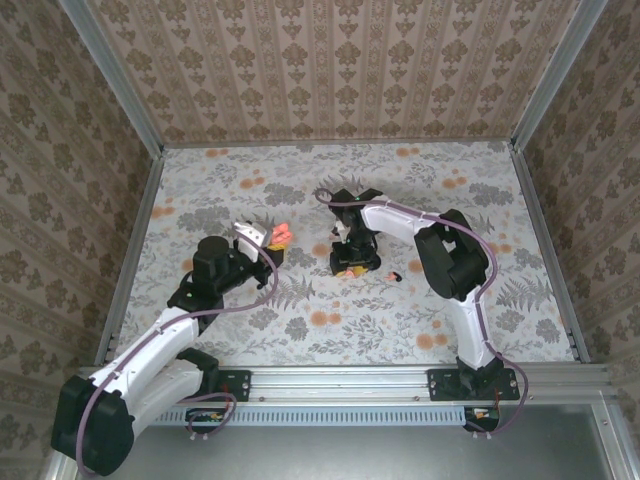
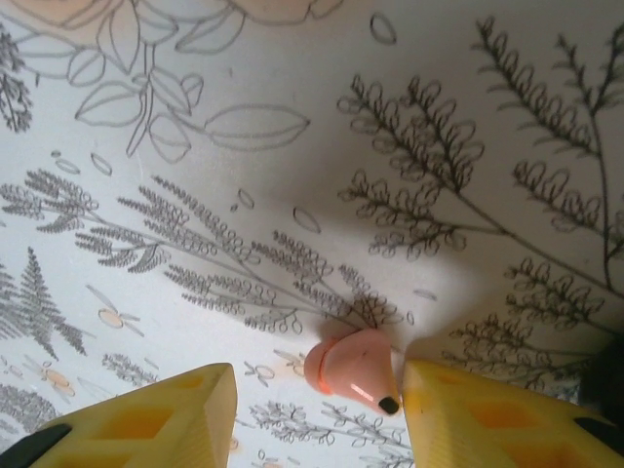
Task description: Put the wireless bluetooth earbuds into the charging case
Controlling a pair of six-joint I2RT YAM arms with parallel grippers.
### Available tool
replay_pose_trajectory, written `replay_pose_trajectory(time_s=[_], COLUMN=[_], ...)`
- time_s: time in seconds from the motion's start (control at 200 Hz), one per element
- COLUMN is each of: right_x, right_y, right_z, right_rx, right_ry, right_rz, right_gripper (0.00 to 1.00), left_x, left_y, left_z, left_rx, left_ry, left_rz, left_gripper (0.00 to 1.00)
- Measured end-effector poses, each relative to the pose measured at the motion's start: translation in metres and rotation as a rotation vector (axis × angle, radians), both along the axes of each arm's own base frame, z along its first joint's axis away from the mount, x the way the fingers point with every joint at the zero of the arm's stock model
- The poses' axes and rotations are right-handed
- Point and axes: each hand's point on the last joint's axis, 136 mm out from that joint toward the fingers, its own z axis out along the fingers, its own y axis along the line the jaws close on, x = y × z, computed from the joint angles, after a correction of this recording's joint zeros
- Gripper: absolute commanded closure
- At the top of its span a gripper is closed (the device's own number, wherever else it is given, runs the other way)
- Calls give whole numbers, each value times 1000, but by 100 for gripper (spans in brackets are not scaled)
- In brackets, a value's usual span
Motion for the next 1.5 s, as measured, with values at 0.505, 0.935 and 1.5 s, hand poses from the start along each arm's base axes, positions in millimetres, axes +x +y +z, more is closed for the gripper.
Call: replay_pose_trajectory(time_s=[0.505, 0.935, 1.5], right_x=[21, 14, 14], right_y=[-10, -2, -5], right_z=[43, 19, -1], right_rx=[-130, -175, -217], right_ry=[-119, -82, -60], right_rz=[70, 133, 150], right_gripper=[53, 57, 60], left_x=[0, -1, -1], left_y=[0, 0, 0], left_z=[0, -1, -1], left_rx=[0, 3, 2], left_ry=[1, 6, 3], left_rz=[-3, -2, 1], left_gripper=[84, 84, 84])
